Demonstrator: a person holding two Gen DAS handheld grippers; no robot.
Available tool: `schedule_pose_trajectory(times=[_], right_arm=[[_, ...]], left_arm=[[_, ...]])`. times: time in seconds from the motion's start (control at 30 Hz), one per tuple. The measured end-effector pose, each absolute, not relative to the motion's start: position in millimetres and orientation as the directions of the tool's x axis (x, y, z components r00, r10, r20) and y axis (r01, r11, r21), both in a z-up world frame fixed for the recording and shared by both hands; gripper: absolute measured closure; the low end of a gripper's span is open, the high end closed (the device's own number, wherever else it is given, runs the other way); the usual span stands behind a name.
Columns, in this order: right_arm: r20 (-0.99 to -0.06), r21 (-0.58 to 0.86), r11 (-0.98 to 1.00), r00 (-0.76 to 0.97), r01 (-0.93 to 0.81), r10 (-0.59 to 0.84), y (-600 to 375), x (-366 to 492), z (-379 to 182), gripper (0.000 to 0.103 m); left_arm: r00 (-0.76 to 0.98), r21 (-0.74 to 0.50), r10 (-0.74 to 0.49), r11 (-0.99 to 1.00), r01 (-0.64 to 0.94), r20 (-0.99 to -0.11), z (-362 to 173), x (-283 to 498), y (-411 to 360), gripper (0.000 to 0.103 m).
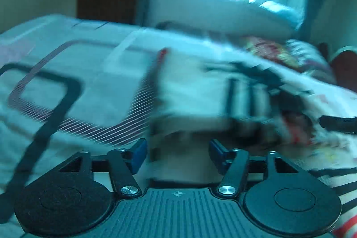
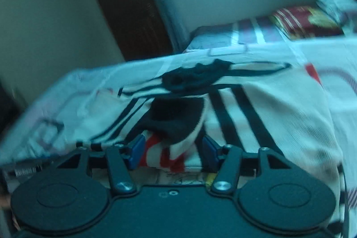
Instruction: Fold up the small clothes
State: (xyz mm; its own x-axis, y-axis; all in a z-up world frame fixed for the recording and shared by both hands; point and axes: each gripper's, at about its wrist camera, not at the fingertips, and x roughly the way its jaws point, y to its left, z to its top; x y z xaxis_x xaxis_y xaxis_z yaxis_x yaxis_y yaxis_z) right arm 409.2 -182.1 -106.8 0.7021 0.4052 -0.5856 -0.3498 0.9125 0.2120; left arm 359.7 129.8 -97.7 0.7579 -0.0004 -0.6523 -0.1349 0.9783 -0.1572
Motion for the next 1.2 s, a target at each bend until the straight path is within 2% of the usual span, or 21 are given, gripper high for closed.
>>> schedule_pose_trajectory(times=[0.07, 0.13, 0.2, 0.27, 0.33, 0.47, 0.6, 0.67, 0.73, 0.8, 0.9, 0.97, 1.07, 1.13, 1.2], right_arm=[[-0.616, 0.0, 0.915, 0.721, -0.402, 0.317, -153.7, 412.7, -110.8, 0.048], [-0.596, -0.228, 0.88, 0.775, -0.416, 0.212, -129.0, 413.6, -117.6, 0.048], [-0.574, -0.329, 0.836, 0.796, -0.439, 0.192, -117.9, 414.9, -122.2, 0.051], [-0.558, -0.363, 0.813, 0.805, -0.454, 0.201, -114.2, 415.8, -122.3, 0.064], [-0.544, -0.379, 0.813, 0.817, -0.442, 0.191, -115.2, 416.5, -120.1, 0.097], [-0.497, -0.245, 0.916, 0.852, -0.319, 0.164, -150.1, 415.3, -104.7, 0.098], [-0.585, 0.019, 0.976, 0.789, -0.218, 0.188, -197.3, 425.6, -119.4, 0.098], [-0.605, 0.151, 0.97, 0.758, -0.19, 0.243, -215.0, 424.2, -124.2, 0.095], [-0.593, 0.254, 0.958, 0.76, -0.136, 0.265, -232.1, 420.7, -125.5, 0.081], [-0.575, 0.353, 0.929, 0.757, -0.113, 0.311, -247.9, 419.3, -127.3, 0.081], [-0.577, 0.369, 0.925, 0.756, -0.095, 0.308, -255.3, 419.9, -128.1, 0.081], [-0.566, 0.374, 0.92, 0.758, -0.113, 0.323, -255.4, 421.5, -126.6, 0.098], [-0.503, 0.34, 0.923, 0.794, -0.182, 0.342, -249.2, 417.0, -111.2, 0.098], [-0.445, 0.325, 0.917, 0.818, -0.231, 0.364, -247.0, 410.5, -98.8, 0.098], [-0.429, 0.284, 0.928, 0.834, -0.24, 0.347, -245.5, 406.0, -95.6, 0.098]], left_arm=[[0.749, -0.167, -0.01, 0.977, -0.135, -0.663, -109.7, 355.9, 138.4, 0.045], [0.756, -0.154, -0.014, 0.981, -0.115, -0.654, -111.7, 360.8, 138.8, 0.045], [0.763, -0.128, -0.007, 0.987, -0.1, -0.647, -120.0, 375.8, 130.8, 0.045], [0.766, -0.11, 0.003, 0.989, -0.096, -0.643, -122.3, 386.7, 127.1, 0.048], [0.763, -0.112, 0.004, 0.989, -0.099, -0.647, -123.9, 393.9, 130.0, 0.058], [0.762, -0.122, -0.008, 0.988, -0.093, -0.647, -124.3, 394.1, 131.0, 0.061], [0.768, -0.142, -0.019, 0.985, -0.095, -0.641, -126.6, 394.1, 133.4, 0.061], [0.768, -0.149, -0.026, 0.985, -0.09, -0.64, -127.1, 394.0, 134.7, 0.061], [0.763, -0.151, -0.03, 0.985, -0.089, -0.645, -126.2, 394.5, 135.3, 0.061], [0.762, -0.162, -0.041, 0.983, -0.084, -0.647, -122.0, 395.1, 135.9, 0.061], [0.786, -0.172, -0.065, 0.984, -0.053, -0.614, -116.4, 392.2, 134.8, 0.061], [0.786, -0.186, -0.069, 0.981, -0.06, -0.614, -117.4, 392.9, 136.6, 0.062], [0.777, -0.211, -0.027, 0.968, -0.138, -0.629, -122.5, 393.2, 146.5, 0.066], [0.778, -0.192, -0.017, 0.972, -0.134, -0.628, -123.5, 391.6, 144.4, 0.066], [0.774, -0.165, -0.011, 0.979, -0.122, -0.634, -125.7, 391.5, 140.4, 0.066]])
